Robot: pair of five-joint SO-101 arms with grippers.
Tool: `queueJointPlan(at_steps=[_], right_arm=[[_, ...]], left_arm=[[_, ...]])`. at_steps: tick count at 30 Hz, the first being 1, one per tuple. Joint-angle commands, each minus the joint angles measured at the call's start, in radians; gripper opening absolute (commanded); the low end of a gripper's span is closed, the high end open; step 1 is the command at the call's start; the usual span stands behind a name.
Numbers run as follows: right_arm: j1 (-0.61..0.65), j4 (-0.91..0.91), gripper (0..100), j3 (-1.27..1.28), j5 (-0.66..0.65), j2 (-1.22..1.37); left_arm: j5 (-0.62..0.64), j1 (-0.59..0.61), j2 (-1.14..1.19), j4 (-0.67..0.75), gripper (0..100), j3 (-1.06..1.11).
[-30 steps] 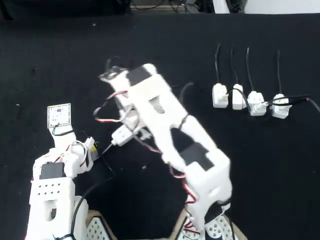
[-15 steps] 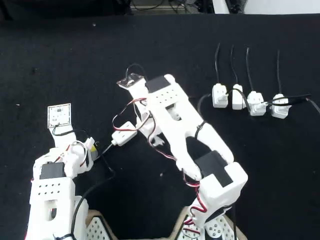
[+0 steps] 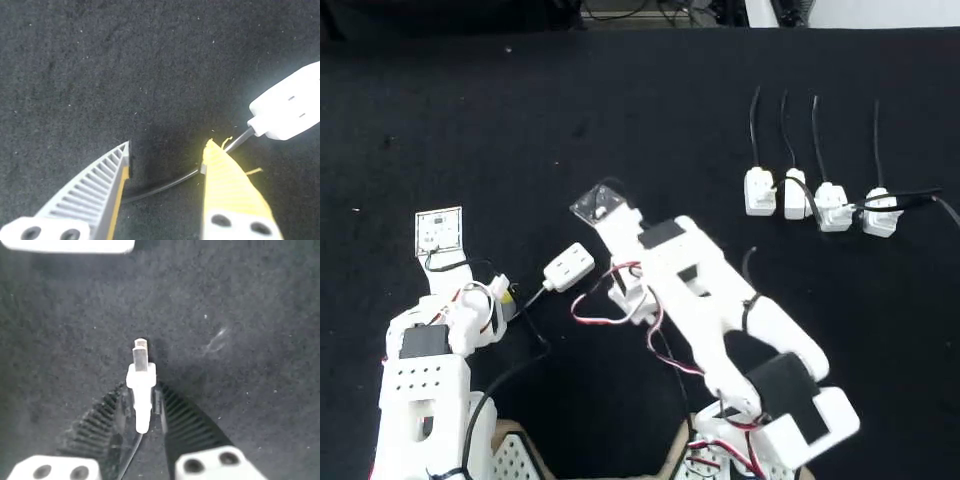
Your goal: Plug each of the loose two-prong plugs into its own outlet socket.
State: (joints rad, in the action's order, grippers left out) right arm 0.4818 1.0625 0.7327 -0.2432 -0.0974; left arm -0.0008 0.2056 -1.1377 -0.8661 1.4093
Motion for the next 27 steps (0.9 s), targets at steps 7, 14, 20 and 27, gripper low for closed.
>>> queueJointPlan(at_steps=[7, 14, 20, 27], right_arm=[[0.002, -0.006, 1.3, 0.051, -0.040, -0.047], [-0.005, -0.089, 4.7, 0.117, -0.043, -0.045], [-0.005, -0.092, 3.9, 0.117, -0.043, -0.047], [-0.005, 0.097, 1.0, 0.030, -0.037, -0.151]], left_arm=[[0.008, 0.012, -0.014, -0.006, 23, -0.044], [0.008, 0.012, -0.014, -0.006, 23, -0.044], [0.008, 0.012, -0.014, -0.006, 23, -0.044], [0.008, 0.012, -0.014, -0.005, 23, -0.044]])
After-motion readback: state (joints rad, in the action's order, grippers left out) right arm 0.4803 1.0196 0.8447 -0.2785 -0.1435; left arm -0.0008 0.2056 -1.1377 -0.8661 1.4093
